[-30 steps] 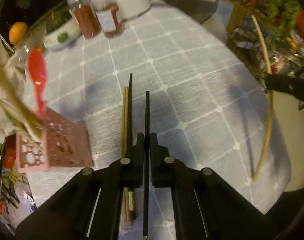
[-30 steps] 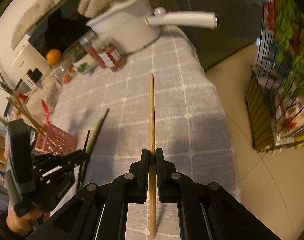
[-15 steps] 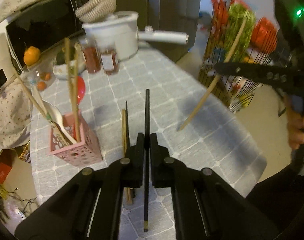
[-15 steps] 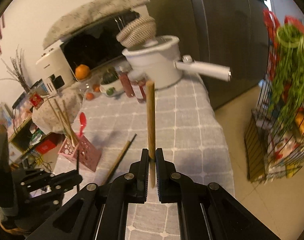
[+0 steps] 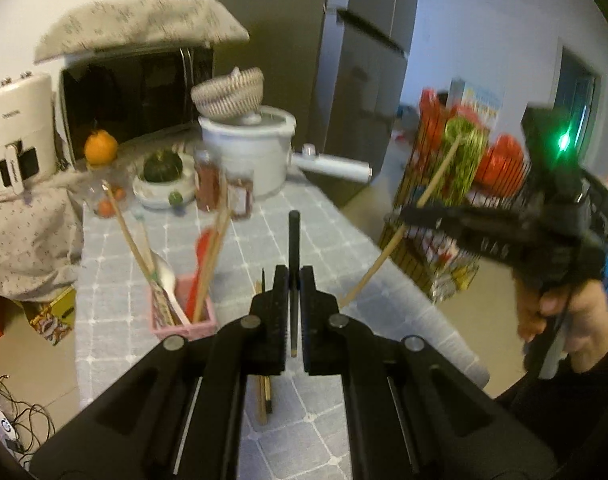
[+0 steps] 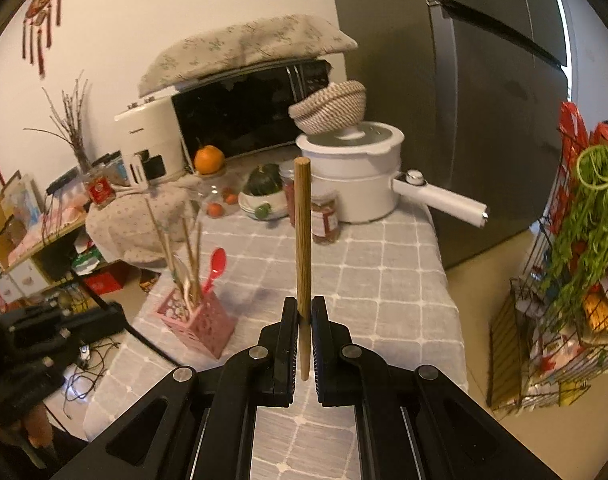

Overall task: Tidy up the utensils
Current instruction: 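Lift the black chopstick with left tool, lower it into the pink basket, open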

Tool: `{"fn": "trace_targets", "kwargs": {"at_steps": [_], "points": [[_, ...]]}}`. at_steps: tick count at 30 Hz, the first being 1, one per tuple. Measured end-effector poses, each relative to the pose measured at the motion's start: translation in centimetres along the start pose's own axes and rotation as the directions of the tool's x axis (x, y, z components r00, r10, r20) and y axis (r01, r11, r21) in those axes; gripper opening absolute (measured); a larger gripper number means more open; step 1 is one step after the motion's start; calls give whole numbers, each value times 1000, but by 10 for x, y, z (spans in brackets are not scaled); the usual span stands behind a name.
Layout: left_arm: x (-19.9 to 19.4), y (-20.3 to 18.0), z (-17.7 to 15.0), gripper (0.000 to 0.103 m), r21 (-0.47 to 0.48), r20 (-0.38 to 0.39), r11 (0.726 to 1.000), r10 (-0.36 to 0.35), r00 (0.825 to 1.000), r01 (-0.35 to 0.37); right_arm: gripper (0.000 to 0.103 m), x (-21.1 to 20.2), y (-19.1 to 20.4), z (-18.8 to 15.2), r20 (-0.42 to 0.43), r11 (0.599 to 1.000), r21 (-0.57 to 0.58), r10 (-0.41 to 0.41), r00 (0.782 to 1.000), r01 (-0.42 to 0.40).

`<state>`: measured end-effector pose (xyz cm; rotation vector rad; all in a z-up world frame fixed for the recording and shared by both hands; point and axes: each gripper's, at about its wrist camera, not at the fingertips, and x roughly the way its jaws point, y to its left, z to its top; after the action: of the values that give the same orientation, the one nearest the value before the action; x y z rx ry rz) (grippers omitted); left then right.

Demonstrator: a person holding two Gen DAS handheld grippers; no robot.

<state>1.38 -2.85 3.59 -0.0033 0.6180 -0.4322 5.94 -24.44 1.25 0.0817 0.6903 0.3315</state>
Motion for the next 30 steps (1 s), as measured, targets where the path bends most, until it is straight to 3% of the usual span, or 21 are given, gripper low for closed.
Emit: {"fn": "trace_targets", "kwargs": {"at_steps": [6,11,18,25,30], "points": [[-34,19,15,6,-43,142,998,45,989,-39,7,-10,18,8,40,999,-23,39,998,-39],[-48,37,22,6,-90,210,993,91,974,-73,7,-11,33,14,55,997,-44,72,996,-70],[-57,55,24,6,-150,301,979,179,937,-138,7,-8,55,18,63,991,-61,120,991,-116],[-43,68,25,6,-182,320,963,251,914,-201,7,5,69,21,44,987,-64,148,988,-146],[-17,78,21,6,-200,278,949,294,915,-244,7,17,75,20,19,987,-66,149,989,-147]]}}
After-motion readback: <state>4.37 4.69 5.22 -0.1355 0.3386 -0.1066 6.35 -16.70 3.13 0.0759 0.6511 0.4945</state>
